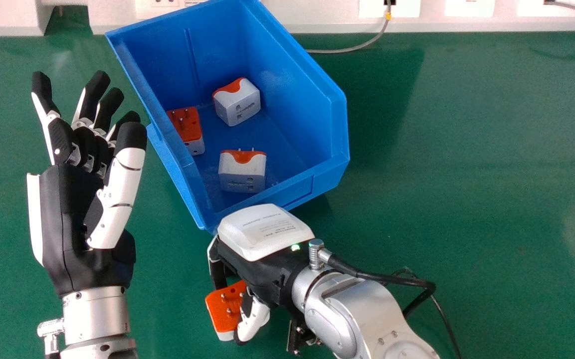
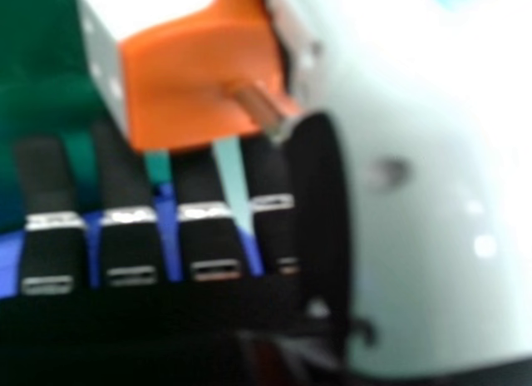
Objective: Pick all objects and put in blue box
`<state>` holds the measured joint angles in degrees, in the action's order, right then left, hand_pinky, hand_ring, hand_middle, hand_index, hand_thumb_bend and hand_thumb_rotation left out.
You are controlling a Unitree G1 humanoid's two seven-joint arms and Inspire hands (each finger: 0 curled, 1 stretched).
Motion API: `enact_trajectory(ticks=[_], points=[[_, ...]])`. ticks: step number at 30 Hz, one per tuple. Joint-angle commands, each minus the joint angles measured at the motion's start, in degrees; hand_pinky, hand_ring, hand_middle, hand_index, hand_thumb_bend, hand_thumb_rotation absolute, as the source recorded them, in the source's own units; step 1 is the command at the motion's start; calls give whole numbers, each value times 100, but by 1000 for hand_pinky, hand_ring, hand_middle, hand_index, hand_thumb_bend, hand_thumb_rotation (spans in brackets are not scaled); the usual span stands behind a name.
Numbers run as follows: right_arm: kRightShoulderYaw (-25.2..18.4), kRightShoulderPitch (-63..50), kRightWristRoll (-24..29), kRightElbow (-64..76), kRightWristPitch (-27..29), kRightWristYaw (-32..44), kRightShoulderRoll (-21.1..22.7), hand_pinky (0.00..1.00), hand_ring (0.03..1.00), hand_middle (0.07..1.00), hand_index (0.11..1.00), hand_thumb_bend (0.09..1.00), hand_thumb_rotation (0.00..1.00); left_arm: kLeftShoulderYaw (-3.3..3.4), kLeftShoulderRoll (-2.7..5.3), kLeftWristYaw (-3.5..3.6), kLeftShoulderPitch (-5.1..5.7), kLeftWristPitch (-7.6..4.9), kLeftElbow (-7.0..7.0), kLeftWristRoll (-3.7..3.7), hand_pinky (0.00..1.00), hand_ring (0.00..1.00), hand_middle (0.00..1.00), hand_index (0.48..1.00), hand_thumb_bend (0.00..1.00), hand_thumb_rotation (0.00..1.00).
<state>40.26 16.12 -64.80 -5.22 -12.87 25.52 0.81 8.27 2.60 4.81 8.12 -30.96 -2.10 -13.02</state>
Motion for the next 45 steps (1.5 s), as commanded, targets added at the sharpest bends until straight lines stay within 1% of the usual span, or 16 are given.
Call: enact_trajectory(ticks=[1, 3, 4, 7, 10, 13, 16, 18, 20, 22, 29, 31, 34, 36, 40, 45], points=[[61, -68, 155, -129, 68, -69, 79, 395, 468, 540, 540, 518, 37, -14, 12, -3, -62, -60, -106, 49, 851, 907, 920, 901, 628, 463], [69, -45, 269, -116, 107, -168, 110, 395, 468, 540, 540, 518, 37, -8, 16, -37, -76, -51, -112, 83, 851, 907, 920, 901, 628, 463], [71, -40, 323, -102, 125, -212, 125, 348, 430, 522, 551, 513, 23, -6, 14, -46, -83, -42, -114, 88, 851, 907, 921, 902, 630, 464], [96, -28, 412, -40, 148, -299, 177, 298, 379, 501, 562, 506, 3, -1, 8, -53, -109, -25, -107, 74, 849, 908, 925, 905, 633, 469], [129, 3, 445, 2, 105, -291, 212, 299, 373, 499, 562, 506, 0, 6, 11, -85, -137, -9, -105, 102, 846, 907, 925, 904, 632, 469], [131, 23, 467, 43, 79, -257, 224, 298, 369, 494, 564, 505, 0, 0, -5, -72, -164, -11, -87, 74, 843, 905, 923, 902, 634, 467], [120, 14, 491, 148, 62, -218, 240, 287, 365, 489, 567, 505, 0, 1, -5, -83, -177, -4, -80, 80, 843, 907, 924, 903, 640, 472], [130, 15, 485, 236, 66, -192, 281, 289, 366, 491, 566, 505, 0, -6, 1, -75, -177, 17, -98, 51, 844, 908, 925, 905, 640, 473], [135, 8, 447, 394, 22, -85, 331, 293, 369, 495, 563, 505, 0, -9, 7, -75, -180, 14, -106, 41, 845, 909, 924, 906, 636, 468], [118, -7, 419, 599, -47, 70, 391, 297, 370, 496, 562, 506, 0, -9, 8, -84, -186, -2, -102, 67, 845, 909, 924, 906, 637, 466], [-157, -132, 380, 1701, -438, 726, 605, 325, 377, 510, 554, 507, 0, -21, 33, -103, -193, -21, -95, 71, 834, 905, 922, 905, 631, 456], [-290, -184, 364, 2046, -550, 830, 666, 320, 378, 510, 554, 506, 0, -25, 33, -106, -189, -31, -92, 81, 834, 905, 922, 904, 636, 457], [-684, -323, 625, 2683, -423, 736, 852, 318, 376, 507, 553, 506, 0, -22, 38, -120, -188, -40, -89, 89, 834, 903, 921, 903, 634, 458], [-1024, -435, 947, 3050, -310, 555, 889, 306, 373, 499, 549, 506, 0, -17, 37, -158, -175, -12, -112, 146, 832, 902, 919, 902, 634, 463], [-1670, -471, 1535, 3541, 124, -9, 991, 178, 405, 492, 500, 511, 0, -17, 48, -213, -156, -10, -119, 215, 838, 906, 920, 902, 635, 469], [-2204, -42, 1715, 3465, 645, -957, 976, 205, 405, 488, 498, 514, 0, -11, 73, -234, -178, -1, -108, 190, 848, 905, 919, 902, 646, 455]])
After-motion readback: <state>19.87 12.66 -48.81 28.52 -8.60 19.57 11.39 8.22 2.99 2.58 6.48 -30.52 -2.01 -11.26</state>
